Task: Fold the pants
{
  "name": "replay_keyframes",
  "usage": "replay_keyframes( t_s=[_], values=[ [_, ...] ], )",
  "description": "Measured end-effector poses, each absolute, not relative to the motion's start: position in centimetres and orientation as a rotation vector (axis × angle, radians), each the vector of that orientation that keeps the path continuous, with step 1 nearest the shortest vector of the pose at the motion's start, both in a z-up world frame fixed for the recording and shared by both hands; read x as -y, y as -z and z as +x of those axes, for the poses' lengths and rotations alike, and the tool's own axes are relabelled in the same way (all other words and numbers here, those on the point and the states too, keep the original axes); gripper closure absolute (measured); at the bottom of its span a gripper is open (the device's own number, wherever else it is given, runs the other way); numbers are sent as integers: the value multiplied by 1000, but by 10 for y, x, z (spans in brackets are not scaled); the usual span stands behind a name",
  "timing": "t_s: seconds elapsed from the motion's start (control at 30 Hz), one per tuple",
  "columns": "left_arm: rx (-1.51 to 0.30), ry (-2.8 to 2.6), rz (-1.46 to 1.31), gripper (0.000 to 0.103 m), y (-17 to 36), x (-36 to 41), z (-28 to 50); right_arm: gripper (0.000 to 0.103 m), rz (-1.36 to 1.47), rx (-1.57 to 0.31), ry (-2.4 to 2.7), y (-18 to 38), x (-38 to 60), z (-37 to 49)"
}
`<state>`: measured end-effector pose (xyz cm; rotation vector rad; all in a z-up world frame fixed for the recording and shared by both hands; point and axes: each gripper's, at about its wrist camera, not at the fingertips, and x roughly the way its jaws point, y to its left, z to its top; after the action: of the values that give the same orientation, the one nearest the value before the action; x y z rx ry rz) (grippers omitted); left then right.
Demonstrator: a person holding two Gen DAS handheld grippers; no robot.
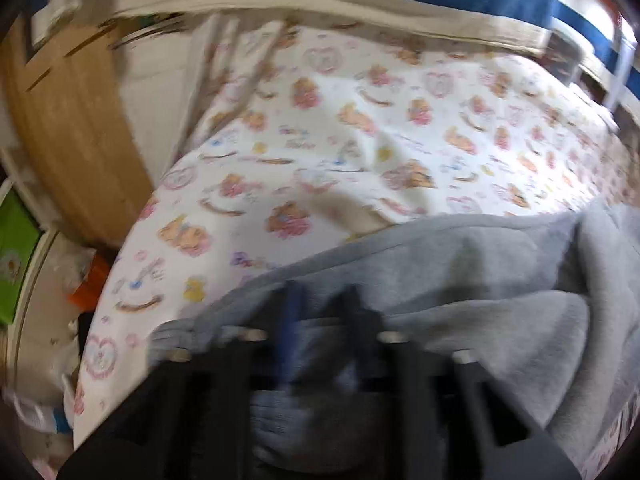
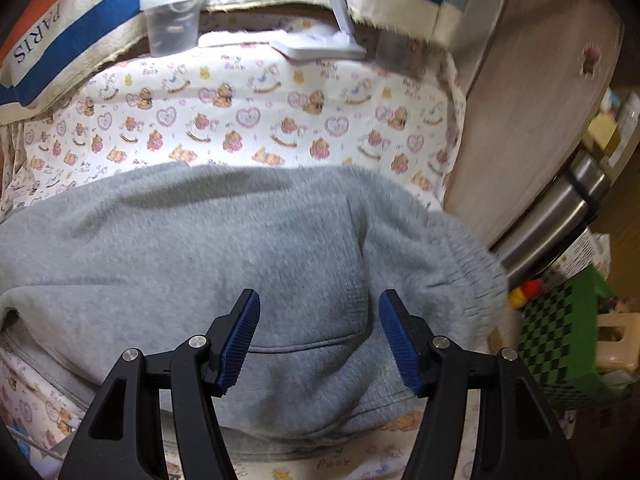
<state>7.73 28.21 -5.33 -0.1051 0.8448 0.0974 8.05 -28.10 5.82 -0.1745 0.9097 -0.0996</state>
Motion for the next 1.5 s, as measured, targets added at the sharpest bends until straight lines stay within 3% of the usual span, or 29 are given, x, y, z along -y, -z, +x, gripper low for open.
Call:
replay_keyframes(
  t_s=[0.4,0.6,0.77,0.8,0.83,0.87,0.97,1.13,1.23,1.33,1.43,1.5],
  values=[
    [-751,-138,-88,103,1,-300,43,40,-208,-882,112,-83,255,74],
    [-785,-52,-95,103,-19,-351,26,40,-248,-840,94,-95,242,69],
    [-850,157,-174,71,-15,-354,35,40,-208,-847,44,-80,235,66],
    [-878,182,-178,63,-11,-350,41,40,-200,-855,39,-75,234,67],
    [-935,207,-192,42,-4,-347,51,40,-194,-868,36,-69,234,69],
    [-986,216,-201,39,3,-344,58,40,-193,-881,33,-64,233,70],
    [-1080,215,-206,40,21,-345,69,40,-197,-868,27,-61,233,68],
    [-1068,367,-393,38,22,-366,68,40,-198,-840,14,-67,236,69],
    [-1105,338,-367,51,29,-362,74,40,-191,-832,6,-68,237,72],
    [-1119,304,-279,51,25,-350,74,40,-173,-831,-3,-67,239,73],
    [-1136,242,-187,61,22,-341,74,40,-157,-830,-24,-65,244,70],
    [-1147,211,-142,61,26,-334,79,39,-142,-836,-31,-61,248,69]
  ],
)
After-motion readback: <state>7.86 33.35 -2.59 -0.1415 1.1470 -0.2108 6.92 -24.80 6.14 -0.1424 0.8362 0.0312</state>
